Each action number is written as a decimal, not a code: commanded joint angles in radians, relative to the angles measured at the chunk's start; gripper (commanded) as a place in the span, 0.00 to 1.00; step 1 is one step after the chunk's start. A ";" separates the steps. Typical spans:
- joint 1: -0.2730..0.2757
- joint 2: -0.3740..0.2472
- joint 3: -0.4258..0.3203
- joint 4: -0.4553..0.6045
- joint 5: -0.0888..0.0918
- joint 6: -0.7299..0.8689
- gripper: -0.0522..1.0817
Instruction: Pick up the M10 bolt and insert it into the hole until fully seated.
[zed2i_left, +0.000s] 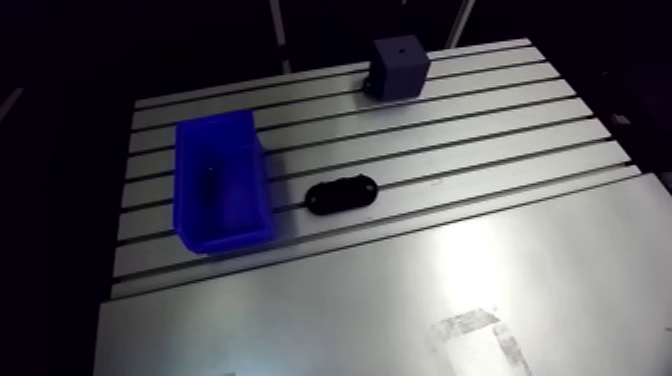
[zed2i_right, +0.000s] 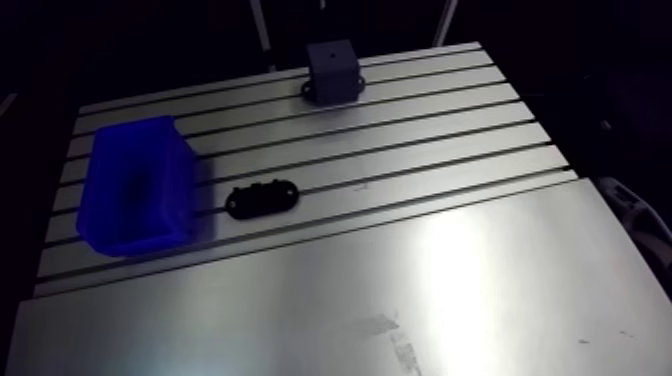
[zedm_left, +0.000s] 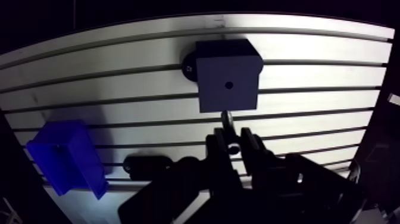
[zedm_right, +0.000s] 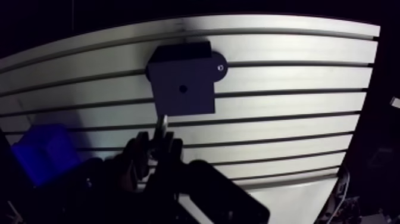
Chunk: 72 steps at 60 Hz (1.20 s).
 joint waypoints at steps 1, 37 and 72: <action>0.000 0.010 -0.006 0.001 -0.003 0.016 1.00; -0.017 0.024 0.009 0.001 0.000 0.020 1.00; -0.017 0.042 0.015 0.001 -0.006 0.033 1.00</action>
